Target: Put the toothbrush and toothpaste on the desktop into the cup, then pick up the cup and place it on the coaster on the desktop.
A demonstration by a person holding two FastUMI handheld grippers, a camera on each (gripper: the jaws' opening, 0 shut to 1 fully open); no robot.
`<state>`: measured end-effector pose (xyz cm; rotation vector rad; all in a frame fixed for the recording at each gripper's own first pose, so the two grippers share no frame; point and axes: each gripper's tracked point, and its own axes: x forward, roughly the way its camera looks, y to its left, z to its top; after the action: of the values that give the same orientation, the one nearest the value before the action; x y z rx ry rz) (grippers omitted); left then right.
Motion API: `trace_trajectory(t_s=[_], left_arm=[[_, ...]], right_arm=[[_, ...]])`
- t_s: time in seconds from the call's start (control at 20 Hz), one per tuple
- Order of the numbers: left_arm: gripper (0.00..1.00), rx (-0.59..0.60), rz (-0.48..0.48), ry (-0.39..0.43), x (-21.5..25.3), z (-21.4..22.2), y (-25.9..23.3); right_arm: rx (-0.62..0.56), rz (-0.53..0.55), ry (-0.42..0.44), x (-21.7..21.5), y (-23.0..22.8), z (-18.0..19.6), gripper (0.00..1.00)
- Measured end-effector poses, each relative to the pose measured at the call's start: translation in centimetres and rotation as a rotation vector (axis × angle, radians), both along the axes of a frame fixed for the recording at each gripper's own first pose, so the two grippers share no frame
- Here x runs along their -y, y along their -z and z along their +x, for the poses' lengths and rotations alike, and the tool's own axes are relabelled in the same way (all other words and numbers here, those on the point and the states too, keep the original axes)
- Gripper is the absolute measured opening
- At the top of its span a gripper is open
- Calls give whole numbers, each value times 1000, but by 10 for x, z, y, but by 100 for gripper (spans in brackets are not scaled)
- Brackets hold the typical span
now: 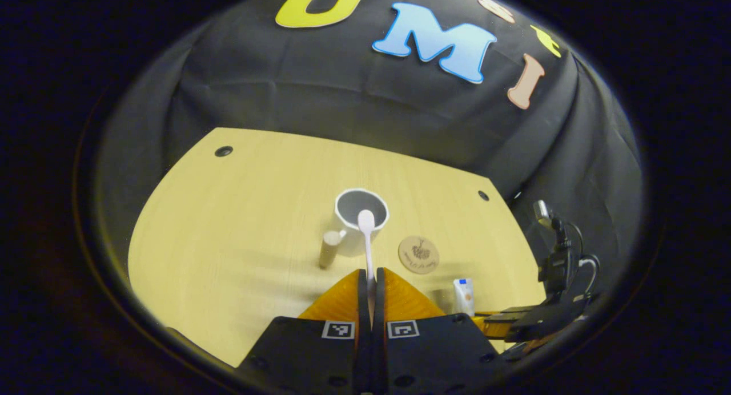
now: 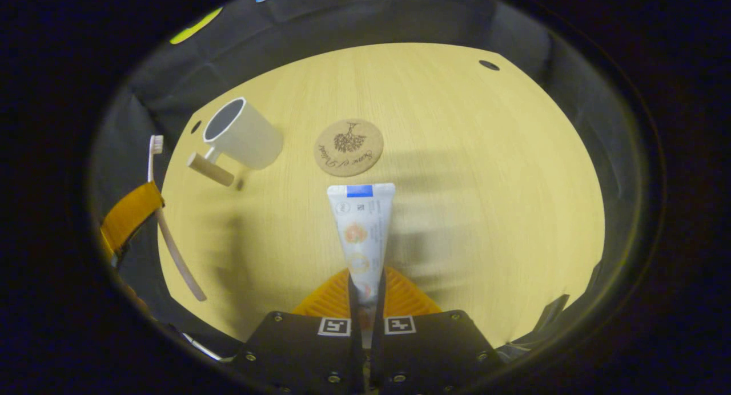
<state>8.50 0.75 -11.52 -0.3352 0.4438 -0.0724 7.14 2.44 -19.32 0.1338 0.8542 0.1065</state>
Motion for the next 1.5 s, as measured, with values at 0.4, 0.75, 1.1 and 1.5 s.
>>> trace_trajectory(t_s=[0.4, 0.75, 1.1, 1.5], left_arm=[[6, 159, 6, 2, -17, 61, -90], [6, 246, 61, 48, -7, 129, -110], [6, 328, 178, 85, -5, 185, -116], [6, 273, 218, 74, -10, 208, -63]], right_arm=[[11, 21, 5, -2, -3, -5, 7], [82, 77, -1, -1, -24, -2, 7], [108, 81, 21, 10, -22, -6, 7], [110, 94, 71, 19, -21, -6, 7]])
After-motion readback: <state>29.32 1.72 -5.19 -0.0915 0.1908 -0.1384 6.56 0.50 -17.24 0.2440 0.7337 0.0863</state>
